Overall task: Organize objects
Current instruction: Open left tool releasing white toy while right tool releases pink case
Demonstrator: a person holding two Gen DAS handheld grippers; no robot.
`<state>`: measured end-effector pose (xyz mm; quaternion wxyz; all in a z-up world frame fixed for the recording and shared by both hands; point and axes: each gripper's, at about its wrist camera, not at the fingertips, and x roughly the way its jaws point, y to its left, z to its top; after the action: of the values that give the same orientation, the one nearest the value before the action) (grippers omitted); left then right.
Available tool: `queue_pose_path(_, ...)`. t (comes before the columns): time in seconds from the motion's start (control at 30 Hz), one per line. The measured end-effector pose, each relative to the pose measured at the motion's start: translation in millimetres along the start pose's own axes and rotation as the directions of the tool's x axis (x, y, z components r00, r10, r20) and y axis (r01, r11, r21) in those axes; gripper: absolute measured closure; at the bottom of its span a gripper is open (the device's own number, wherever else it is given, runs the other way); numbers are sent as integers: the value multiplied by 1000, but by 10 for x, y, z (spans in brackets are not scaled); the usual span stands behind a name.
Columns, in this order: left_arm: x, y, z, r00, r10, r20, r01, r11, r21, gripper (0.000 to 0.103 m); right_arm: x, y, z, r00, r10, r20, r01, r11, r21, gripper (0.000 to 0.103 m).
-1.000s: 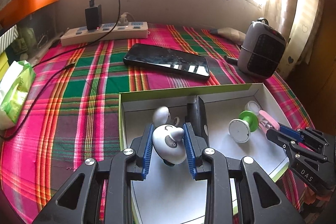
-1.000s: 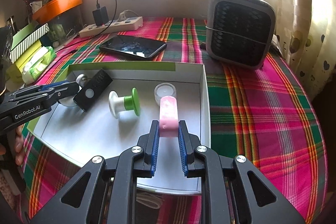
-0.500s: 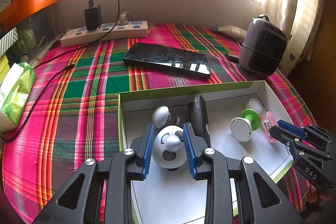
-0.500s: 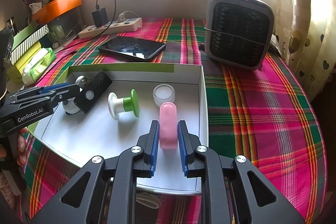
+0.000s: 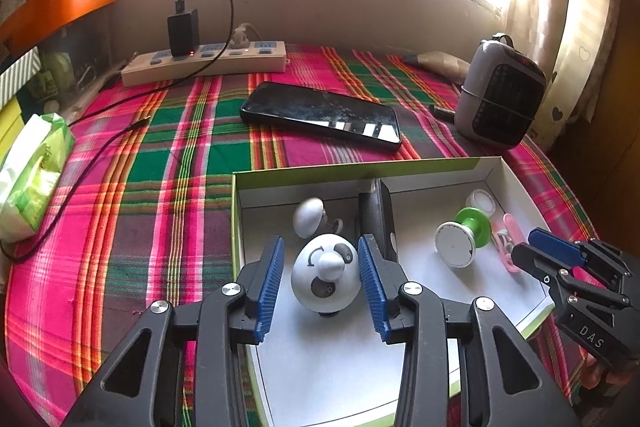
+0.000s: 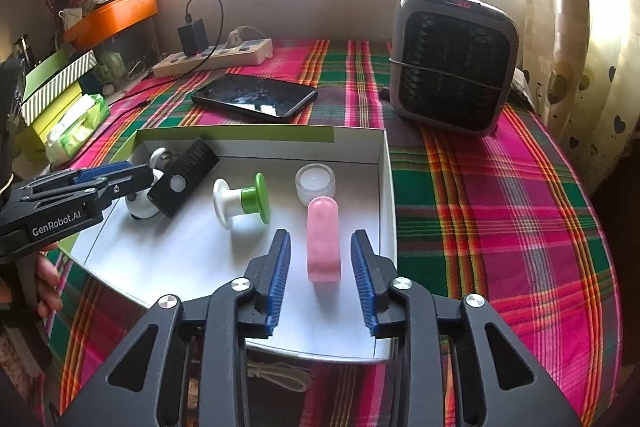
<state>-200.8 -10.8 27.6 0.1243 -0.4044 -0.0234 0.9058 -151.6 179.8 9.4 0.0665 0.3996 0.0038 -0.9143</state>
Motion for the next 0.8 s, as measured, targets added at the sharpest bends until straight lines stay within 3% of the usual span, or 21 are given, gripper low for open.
queue_pose_path(0.37,-141,-3,-37,1000,0,13,0,1000,-11,64,-122,26,-30,1000,-3,22,4,1000,-3,57)
queue_pose_path(0.8,-431,-105,-142,999,2,48,-2,1000,5,63,-316,56,-108,999,-5,45,5,1000,1,57)
